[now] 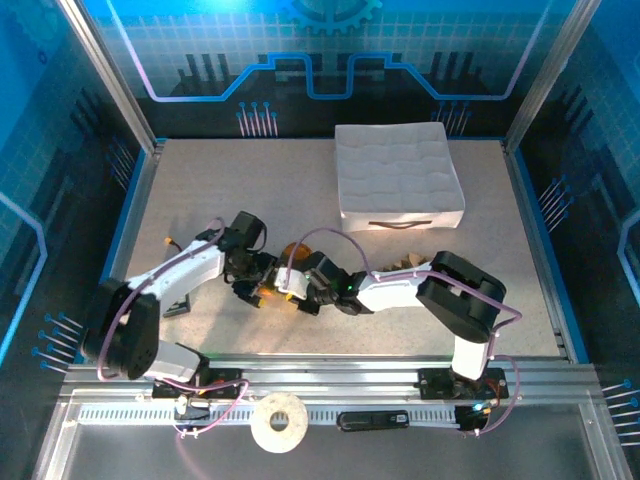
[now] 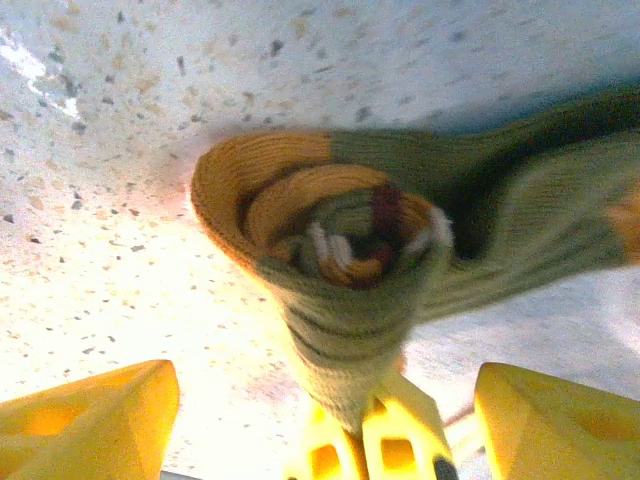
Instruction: Roll the socks
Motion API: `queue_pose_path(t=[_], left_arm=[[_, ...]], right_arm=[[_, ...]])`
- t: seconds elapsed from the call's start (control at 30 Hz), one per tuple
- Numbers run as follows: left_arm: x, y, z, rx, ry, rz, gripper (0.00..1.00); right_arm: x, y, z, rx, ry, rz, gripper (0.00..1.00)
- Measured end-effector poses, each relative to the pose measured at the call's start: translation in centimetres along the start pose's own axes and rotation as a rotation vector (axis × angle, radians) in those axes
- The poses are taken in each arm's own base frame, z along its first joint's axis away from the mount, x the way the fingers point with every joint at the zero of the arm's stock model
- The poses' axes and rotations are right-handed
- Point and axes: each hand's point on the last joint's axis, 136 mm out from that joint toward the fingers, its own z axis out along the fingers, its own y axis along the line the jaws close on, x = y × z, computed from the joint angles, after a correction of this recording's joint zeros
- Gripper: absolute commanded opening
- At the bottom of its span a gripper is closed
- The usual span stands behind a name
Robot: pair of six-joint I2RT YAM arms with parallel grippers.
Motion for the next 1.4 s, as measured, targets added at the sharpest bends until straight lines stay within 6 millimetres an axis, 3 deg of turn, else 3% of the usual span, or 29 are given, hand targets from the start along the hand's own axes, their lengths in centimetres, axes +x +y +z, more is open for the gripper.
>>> queue_pose_path(t=[0.13, 0.4, 0.6, 0.87, 1.0, 1.13, 1.27, 1.4], left_arm=[[-0.7, -0.4, -1.2, 0.09, -0.017, -0.013, 0.75], [-0.4, -0.5, 0.2, 0.146, 0.008, 0.025, 0.57], [0.2, -0.9, 1.8, 0.134, 0.021, 0.076, 0.54], [-0.1, -1.0, 4.0, 0.099, 0.012, 0.114, 0.53], [-0.3, -1.4, 4.4, 0.081, -0.006, 0.127, 0.38], [-0.5, -1.6, 4.7, 0.064, -0.011, 0.132, 0.32], [-0.4, -1.0, 4.6, 0.068, -0.012, 0.12, 0.3], [-0.4, -0.7, 4.5, 0.065, -0.011, 0.106, 0.3]], right_arm=[[0.0, -0.5, 0.1, -0.126, -0.023, 0.112, 0.0], [0.8, -1.8, 0.1, -0.375, -0.068, 0.373, 0.0], [1.6, -2.5, -0.2, -0.495, -0.088, 0.511, 0.0], [1.5, -2.6, -0.3, -0.527, -0.065, 0.553, 0.02], [1.4, -2.7, -0.1, -0.517, -0.031, 0.555, 0.16], [1.1, -2.7, -0.3, -0.436, -0.015, 0.477, 0.37], [1.8, -1.9, -2.5, -0.26, -0.033, 0.295, 0.57], [1.6, -1.0, -4.8, -0.095, -0.066, 0.058, 0.61]])
